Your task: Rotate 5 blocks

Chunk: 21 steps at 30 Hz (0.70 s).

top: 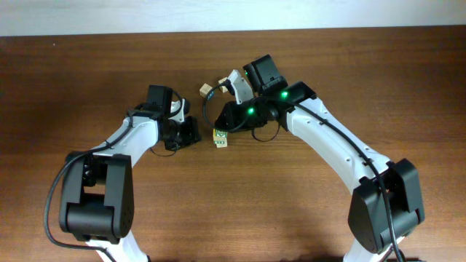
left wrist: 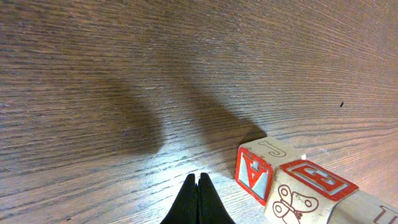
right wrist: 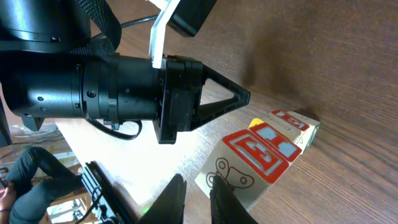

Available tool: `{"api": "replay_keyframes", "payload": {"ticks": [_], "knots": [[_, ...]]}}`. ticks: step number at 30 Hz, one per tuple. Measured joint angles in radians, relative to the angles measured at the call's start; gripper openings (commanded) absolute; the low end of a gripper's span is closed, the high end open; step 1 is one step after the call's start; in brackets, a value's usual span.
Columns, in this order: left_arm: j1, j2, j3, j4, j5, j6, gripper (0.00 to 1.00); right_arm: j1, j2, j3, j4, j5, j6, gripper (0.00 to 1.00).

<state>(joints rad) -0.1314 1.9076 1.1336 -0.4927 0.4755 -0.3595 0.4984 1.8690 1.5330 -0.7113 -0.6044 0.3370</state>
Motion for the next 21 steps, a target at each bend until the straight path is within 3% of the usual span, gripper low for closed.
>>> {"api": "replay_keyframes", "payload": {"ticks": [21], "knots": [[0.0, 0.0, 0.0, -0.004, 0.0, 0.0, 0.0, -0.004, 0.01, 0.001, 0.013, -0.052, 0.0, 0.21]]}}
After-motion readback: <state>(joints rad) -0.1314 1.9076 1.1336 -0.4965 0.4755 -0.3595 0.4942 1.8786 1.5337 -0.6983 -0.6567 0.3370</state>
